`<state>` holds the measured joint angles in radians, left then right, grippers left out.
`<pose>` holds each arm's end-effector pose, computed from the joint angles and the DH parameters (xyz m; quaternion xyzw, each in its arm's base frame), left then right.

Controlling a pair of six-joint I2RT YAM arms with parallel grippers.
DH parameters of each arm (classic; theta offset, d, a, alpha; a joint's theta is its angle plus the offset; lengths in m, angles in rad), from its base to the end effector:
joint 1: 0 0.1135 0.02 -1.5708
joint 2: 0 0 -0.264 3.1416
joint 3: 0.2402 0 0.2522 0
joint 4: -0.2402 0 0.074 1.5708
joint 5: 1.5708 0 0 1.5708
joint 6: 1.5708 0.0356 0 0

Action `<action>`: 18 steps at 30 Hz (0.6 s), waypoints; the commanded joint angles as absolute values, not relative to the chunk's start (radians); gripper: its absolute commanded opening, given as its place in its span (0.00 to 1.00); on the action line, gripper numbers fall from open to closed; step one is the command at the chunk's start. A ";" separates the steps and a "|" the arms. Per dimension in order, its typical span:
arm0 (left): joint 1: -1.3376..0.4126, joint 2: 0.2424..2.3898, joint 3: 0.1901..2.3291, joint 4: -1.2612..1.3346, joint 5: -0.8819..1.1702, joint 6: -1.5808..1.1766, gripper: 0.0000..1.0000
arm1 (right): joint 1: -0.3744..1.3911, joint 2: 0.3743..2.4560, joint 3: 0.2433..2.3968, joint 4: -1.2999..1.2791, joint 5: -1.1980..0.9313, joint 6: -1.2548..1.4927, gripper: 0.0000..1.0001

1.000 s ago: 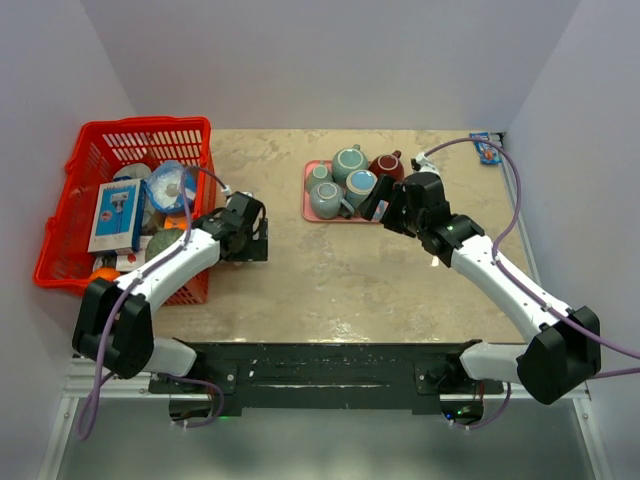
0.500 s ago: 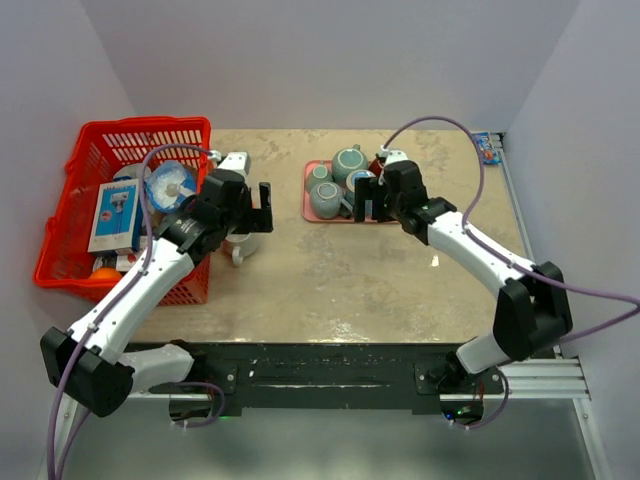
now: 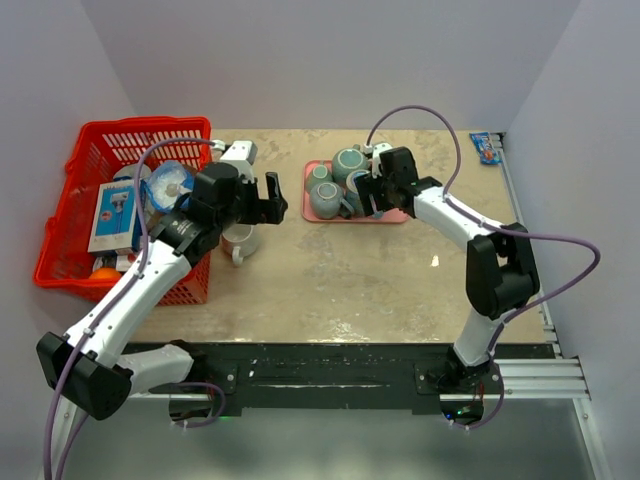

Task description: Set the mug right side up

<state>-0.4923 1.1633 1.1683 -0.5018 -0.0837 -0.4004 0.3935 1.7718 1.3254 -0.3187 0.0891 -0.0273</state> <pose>0.2272 -0.1185 0.3649 0.0181 0.8586 -0.1882 0.4766 0.3693 0.1499 0.2447 -0.1749 0.9024 0.0310 0.3926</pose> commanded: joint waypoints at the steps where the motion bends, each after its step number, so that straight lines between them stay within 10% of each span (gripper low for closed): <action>1: -0.494 1.193 1.232 -0.453 -0.058 -0.377 0.99 | 0.334 1.767 1.355 -0.318 -0.023 -0.078 0.82; 18: -0.494 1.235 1.282 -0.491 -0.167 -0.276 0.99 | 0.318 1.907 1.433 -0.344 -0.127 -0.110 0.53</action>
<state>-0.4927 1.2377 1.2446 -0.4957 -0.1268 -0.3187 0.3141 1.9430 1.4384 -0.3824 -0.0982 -0.0975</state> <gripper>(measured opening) 0.992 0.572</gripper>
